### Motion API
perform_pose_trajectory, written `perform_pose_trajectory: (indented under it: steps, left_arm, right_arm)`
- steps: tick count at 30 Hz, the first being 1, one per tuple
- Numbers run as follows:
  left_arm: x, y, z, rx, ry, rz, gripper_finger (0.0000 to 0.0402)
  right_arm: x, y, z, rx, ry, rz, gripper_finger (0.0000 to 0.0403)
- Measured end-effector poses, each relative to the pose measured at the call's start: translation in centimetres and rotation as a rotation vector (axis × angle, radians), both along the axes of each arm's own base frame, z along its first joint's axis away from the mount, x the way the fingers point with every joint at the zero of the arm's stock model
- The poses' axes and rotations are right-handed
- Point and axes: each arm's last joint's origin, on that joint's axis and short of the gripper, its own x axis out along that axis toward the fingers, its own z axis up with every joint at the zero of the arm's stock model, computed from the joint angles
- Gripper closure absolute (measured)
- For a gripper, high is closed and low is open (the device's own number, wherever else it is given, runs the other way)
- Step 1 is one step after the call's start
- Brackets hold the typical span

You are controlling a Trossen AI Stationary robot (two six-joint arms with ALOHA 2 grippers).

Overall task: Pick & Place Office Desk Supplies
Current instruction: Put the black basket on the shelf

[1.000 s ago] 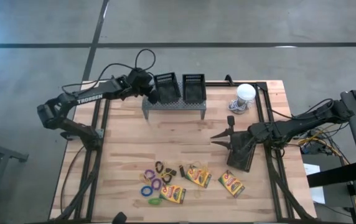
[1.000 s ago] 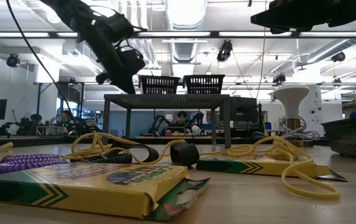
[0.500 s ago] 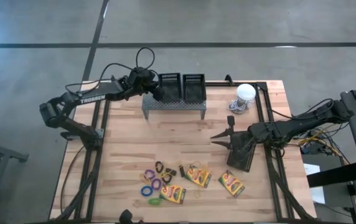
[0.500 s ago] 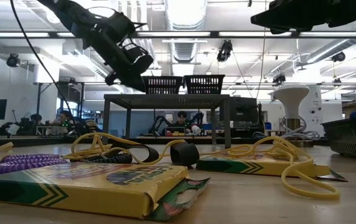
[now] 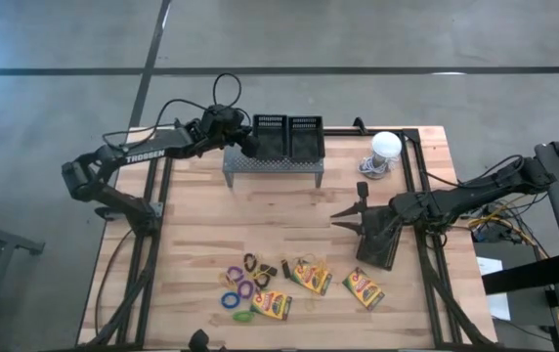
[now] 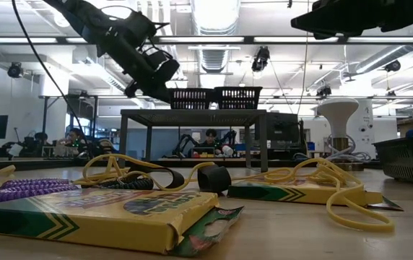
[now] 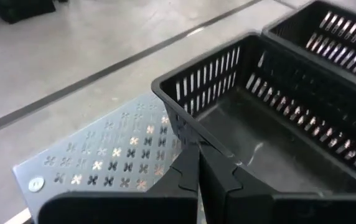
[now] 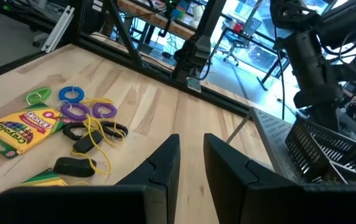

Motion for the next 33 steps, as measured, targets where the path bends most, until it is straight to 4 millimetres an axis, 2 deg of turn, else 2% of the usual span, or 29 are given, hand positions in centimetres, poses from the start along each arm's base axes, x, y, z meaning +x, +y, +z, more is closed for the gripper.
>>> perform_pose_trajectory:
  steps: [2,7,11,13,18,22,26,29,33]
  left_arm:
    - [-0.3,-0.2,0.4,-0.005,0.018,-0.003,0.0398]
    - [-1.5,-1.5,3.0,0.013,0.034,-0.006,0.0398]
    - [-2.3,-4.6,4.7,0.074,0.045,-0.038,0.0399]
    - [-2.4,-6.7,4.9,0.106,0.065,-0.075,0.0399]
    - [-1.8,-12.8,3.7,0.181,0.091,-0.219,0.0399]
    - [-1.5,-17.6,1.6,0.242,0.099,-0.343,0.0399]
    - [-1.8,-21.6,-0.5,0.281,0.066,-0.503,0.0399]
    - [-2.2,-23.7,-1.5,0.287,0.004,-0.583,0.0397]
    - [-2.6,-24.7,-2.3,0.285,-0.088,-0.618,0.0390]
  right_arm:
    - [0.0,0.0,-0.1,0.021,0.007,-0.004,0.0335]
    - [0.0,0.0,-0.5,0.161,0.060,-0.041,0.0335]
    - [-0.1,-0.1,1.3,0.205,0.266,-0.095,0.0323]
    - [-0.1,-0.1,2.6,0.253,0.368,-0.140,0.0308]
    - [0.1,0.0,3.0,0.338,0.593,-0.266,0.0258]
    - [0.6,0.6,2.1,0.396,0.734,-0.361,0.0219]
    - [1.0,2.3,1.0,0.438,0.798,-0.390,0.0196]
    - [0.8,3.8,-0.2,0.452,0.846,-0.394,0.0191]
    - [-0.1,5.7,-1.4,0.427,0.899,-0.361,0.0192]
